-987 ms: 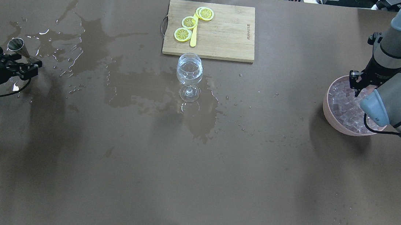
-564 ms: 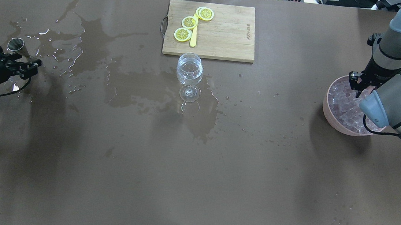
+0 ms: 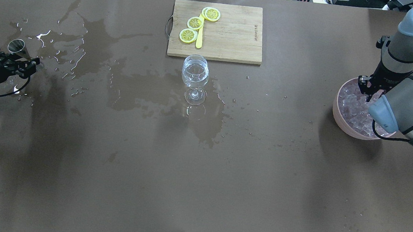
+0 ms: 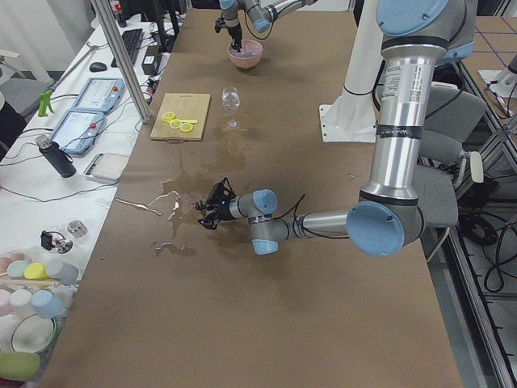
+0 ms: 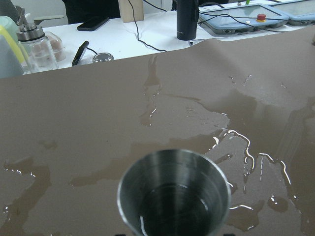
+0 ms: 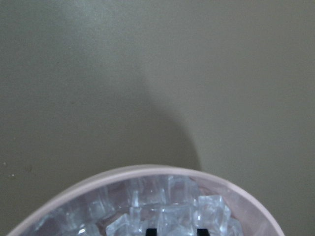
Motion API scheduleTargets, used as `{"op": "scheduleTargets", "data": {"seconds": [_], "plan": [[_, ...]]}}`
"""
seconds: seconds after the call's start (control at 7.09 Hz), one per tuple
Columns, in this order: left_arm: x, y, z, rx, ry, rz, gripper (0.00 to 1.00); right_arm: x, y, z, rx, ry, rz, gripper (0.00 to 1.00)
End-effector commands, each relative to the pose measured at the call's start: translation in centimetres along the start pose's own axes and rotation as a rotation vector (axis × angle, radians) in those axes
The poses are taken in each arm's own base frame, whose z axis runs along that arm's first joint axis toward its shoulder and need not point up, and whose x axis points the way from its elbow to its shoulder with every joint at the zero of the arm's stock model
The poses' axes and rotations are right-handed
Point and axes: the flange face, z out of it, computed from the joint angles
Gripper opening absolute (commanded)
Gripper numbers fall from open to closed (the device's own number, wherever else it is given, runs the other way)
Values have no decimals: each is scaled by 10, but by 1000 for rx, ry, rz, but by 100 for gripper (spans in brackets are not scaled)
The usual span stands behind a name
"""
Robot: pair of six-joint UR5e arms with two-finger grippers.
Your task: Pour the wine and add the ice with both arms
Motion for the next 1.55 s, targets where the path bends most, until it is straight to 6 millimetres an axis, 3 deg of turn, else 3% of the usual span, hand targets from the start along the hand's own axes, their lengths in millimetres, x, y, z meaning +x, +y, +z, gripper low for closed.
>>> {"op": "scheduleTargets", "data": {"seconds": [0.0,0.28,0.7,1.41], "plan": [[5,-8,5,15,3,-5,62,7,-3,-6,5,0,13,39],[5,-7,6,11,1,-5,59,12,-5,-7,0,5,24,43],[5,-7,10,10,-2,-5,56,6,-2,-3,-6,9,15,43],[0,-4,11,11,-18,-6,50,13,-6,0,13,39,12,43]]}}
